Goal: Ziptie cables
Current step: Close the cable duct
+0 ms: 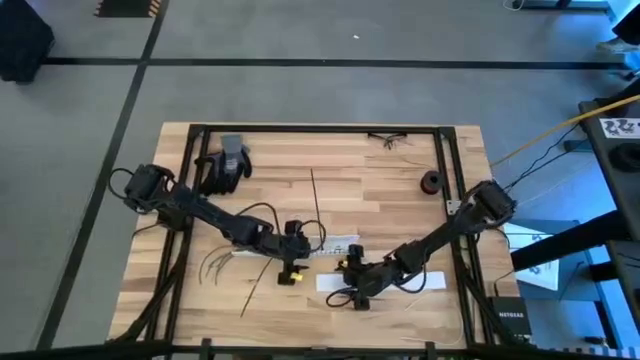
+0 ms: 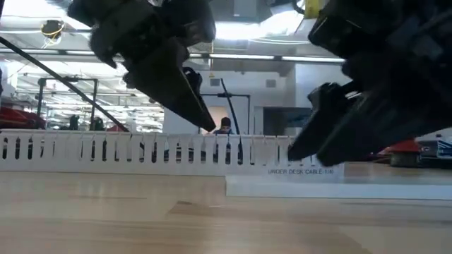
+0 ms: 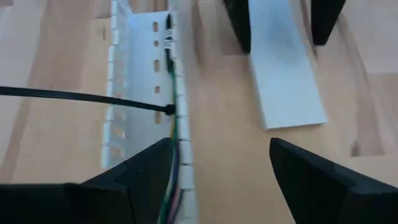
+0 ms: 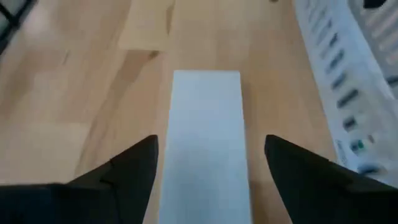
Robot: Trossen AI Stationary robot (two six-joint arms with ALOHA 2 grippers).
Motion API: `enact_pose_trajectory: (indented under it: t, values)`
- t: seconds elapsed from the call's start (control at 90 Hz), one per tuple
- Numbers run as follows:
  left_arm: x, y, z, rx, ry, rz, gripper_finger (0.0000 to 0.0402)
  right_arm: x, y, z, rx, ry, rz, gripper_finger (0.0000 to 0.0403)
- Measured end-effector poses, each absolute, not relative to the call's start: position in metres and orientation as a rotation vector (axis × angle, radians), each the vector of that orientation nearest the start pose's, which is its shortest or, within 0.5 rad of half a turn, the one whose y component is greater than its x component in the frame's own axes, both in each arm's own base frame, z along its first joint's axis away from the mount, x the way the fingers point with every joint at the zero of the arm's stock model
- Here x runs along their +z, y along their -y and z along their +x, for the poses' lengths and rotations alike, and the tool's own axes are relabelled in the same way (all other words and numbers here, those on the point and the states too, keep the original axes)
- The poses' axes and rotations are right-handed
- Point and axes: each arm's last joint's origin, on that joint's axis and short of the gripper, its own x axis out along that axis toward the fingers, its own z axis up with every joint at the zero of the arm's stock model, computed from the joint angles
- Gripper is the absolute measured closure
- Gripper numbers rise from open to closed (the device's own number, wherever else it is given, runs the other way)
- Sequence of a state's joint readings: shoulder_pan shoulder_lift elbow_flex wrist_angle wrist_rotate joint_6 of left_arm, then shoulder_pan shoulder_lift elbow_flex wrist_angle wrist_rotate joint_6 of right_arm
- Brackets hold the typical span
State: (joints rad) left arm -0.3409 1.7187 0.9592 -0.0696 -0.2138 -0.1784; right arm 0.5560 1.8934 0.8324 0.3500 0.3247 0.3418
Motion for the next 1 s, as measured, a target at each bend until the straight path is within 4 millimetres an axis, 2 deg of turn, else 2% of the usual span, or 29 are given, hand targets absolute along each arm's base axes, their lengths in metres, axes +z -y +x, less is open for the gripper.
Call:
enact_pose_trajectory:
  t: [0.156, 0.289, 0.733, 0.822, 1.0]
  values:
    - [0.168, 0.117, 0.321, -0.02, -0.815, 0.045, 0.0139, 0.087, -0.176, 0.303, 0.066, -0.675, -0.001, 0.0114]
    - [0.166, 0.123, 0.316, -0.006, -0.827, 0.044, 0.0139, 0.078, -0.177, 0.304, 0.043, -0.673, 0.014, 0.0113]
    - [0.168, 0.132, 0.315, 0.002, -0.792, 0.054, 0.0139, 0.064, -0.184, 0.3, 0.049, -0.698, -0.017, 0.0115]
    - [0.168, 0.132, 0.315, 0.0, -0.792, 0.059, 0.0139, 0.062, -0.184, 0.3, 0.048, -0.7, -0.016, 0.0129]
    - [0.168, 0.132, 0.314, 0.002, -0.795, 0.053, 0.0139, 0.062, -0.184, 0.3, 0.049, -0.698, -0.023, 0.0184]
